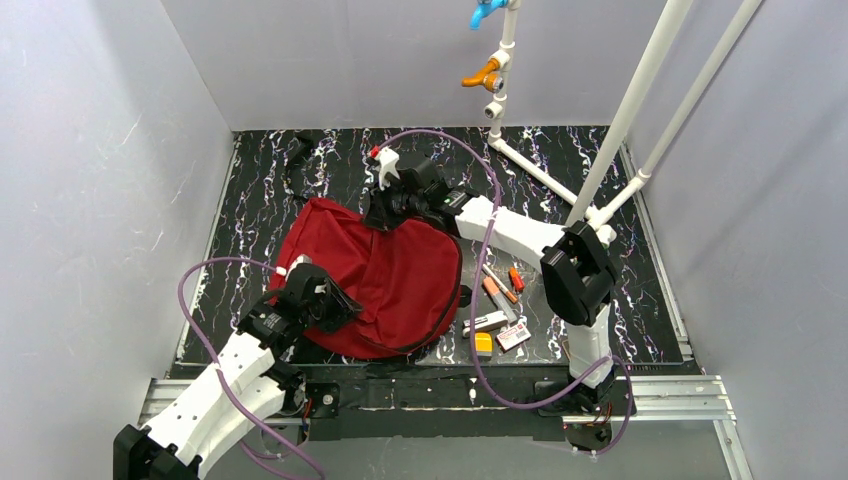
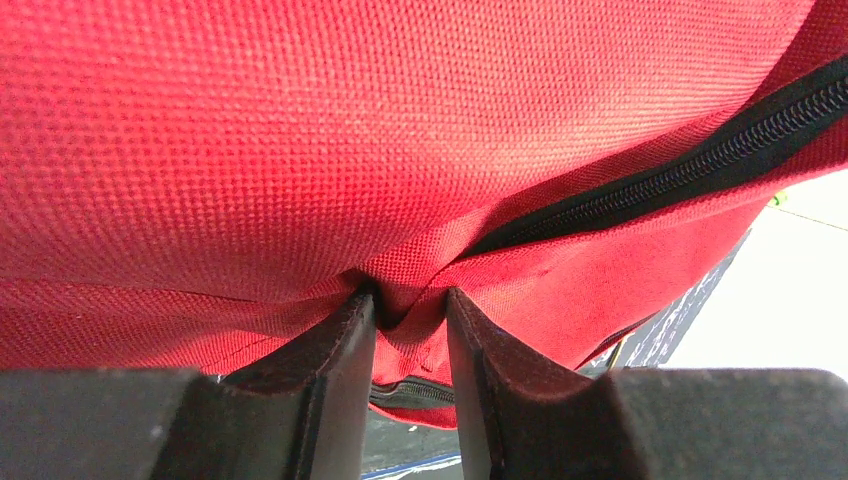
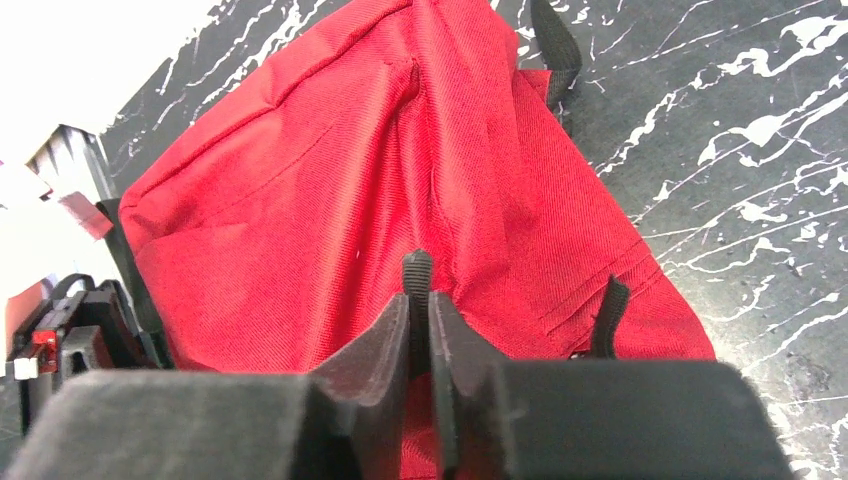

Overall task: Pack the student bag
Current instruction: Unzip the student bag at the center of the board.

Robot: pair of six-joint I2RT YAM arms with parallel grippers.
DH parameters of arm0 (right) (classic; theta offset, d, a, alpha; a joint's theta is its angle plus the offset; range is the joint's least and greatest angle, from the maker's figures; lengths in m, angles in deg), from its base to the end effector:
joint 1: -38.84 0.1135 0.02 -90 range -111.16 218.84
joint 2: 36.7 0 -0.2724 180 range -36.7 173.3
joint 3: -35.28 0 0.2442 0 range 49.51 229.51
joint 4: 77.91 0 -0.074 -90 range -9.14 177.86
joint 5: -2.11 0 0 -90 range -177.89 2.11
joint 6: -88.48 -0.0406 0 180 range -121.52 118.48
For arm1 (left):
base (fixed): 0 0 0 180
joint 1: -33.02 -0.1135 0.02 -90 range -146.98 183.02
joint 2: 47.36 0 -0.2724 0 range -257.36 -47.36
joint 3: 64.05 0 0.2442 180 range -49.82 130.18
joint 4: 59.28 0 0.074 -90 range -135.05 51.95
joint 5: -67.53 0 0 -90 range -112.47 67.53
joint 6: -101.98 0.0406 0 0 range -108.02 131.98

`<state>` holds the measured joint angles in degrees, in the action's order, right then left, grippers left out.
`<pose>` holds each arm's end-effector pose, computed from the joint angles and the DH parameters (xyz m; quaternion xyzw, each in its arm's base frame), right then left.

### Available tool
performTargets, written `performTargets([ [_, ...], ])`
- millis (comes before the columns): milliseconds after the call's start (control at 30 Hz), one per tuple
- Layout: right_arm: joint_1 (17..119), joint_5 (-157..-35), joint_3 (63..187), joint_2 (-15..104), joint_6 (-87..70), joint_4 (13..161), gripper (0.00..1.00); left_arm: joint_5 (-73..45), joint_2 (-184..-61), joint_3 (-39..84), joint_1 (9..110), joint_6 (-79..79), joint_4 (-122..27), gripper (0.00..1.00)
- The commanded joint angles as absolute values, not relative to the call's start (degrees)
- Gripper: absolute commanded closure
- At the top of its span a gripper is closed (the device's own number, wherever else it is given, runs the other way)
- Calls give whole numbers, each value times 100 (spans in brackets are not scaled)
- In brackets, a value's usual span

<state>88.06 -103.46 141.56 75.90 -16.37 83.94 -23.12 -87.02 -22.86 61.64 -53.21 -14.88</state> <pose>0.2990 0.3633 0.2912 -0.3162 0.7743 0.3810 0.3941 0.1217 -0.0659 0.2159 -0.2897 0.8696 -0.2884 0.2769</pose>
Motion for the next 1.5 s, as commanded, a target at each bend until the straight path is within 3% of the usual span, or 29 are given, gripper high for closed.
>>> performTargets([
  [0,8912,-10413,14395,7576,-1431,8230,74,-2400,-8704,-2365,6150,-5315,-1648,71],
  [167,8912,-10152,15237,8187,-863,7469,54,-2294,-8441,-2572,6152,-5431,-1560,70],
  [567,9102,-9252,15755,8515,-10,6810,44,-2250,-8234,-2732,6152,-5590,-1495,70],
  [700,9326,-8417,16117,8528,571,6406,50,-2028,-8529,-2659,6151,-5543,-1598,70],
  [733,9439,-8162,16286,8582,793,6263,68,-1997,-8599,-2653,6150,-5540,-1626,70],
  [767,9560,-7804,16442,8643,893,6133,72,-1995,-8582,-2621,6155,-5486,-1631,70],
  [800,9601,-7598,16412,8627,936,6198,49,-1953,-8553,-2581,6150,-5425,-1637,70],
  [967,9606,-7538,16661,8845,1054,6201,44,-1937,-8621,-2495,6150,-5326,-1587,70],
  [1200,9676,-7361,16886,8917,1127,6044,67,-2032,-8591,-2250,6149,-5121,-1429,69],
  [1467,9676,-7554,16860,8914,1011,6073,95,-2035,-8826,-1482,6150,-4603,-1050,61],
])
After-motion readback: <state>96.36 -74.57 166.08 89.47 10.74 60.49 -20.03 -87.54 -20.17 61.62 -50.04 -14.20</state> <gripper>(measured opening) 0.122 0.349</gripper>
